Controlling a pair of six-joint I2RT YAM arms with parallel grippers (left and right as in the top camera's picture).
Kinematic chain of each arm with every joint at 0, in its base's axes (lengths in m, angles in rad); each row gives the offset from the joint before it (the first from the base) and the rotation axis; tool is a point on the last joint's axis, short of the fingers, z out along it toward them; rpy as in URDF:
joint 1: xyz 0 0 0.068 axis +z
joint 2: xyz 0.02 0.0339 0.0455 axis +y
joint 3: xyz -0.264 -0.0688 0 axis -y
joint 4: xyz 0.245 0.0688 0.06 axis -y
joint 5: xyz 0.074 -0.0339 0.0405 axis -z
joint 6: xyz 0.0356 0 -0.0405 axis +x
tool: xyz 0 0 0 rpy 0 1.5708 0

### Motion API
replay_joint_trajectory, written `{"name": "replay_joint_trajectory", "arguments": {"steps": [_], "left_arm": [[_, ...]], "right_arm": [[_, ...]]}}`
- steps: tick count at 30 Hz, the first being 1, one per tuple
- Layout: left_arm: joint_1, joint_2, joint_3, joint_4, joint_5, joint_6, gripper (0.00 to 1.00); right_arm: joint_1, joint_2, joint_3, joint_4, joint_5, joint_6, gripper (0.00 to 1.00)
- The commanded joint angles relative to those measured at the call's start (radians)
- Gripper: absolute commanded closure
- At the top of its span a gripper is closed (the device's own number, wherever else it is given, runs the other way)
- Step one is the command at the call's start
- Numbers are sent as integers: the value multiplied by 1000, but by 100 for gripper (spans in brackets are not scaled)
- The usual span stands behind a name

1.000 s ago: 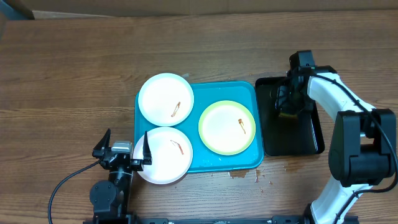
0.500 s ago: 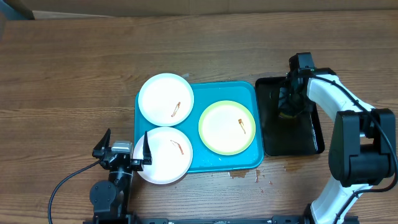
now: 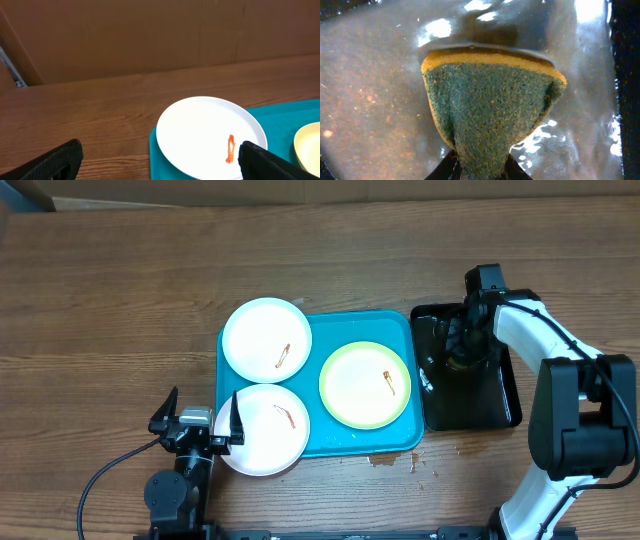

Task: Clean dirty plates on tray and stack at the side
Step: 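Reach the right gripper into the black tray and grasp the sponge, then reach the left gripper to the yellow plate rim and grasp it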

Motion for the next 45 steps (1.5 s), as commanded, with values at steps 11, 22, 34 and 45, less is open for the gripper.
{"name": "replay_joint_trajectory", "arguments": {"steps": [11,22,34,45], "left_arm": [[-4,-11,-4,-2,-2,23,0],[-4,-11,-4,-2,-2,23,0],[-4,-11,-4,-2,-2,23,0],[0,-11,8,185,34,70,0]], "right_arm": [[-3,0,24,-55,25,22,76],[-2,0,24,-37,25,22,21],[-2,0,23,-26,-39,21,81],[-2,0,24,-42,-35,14,91]]}}
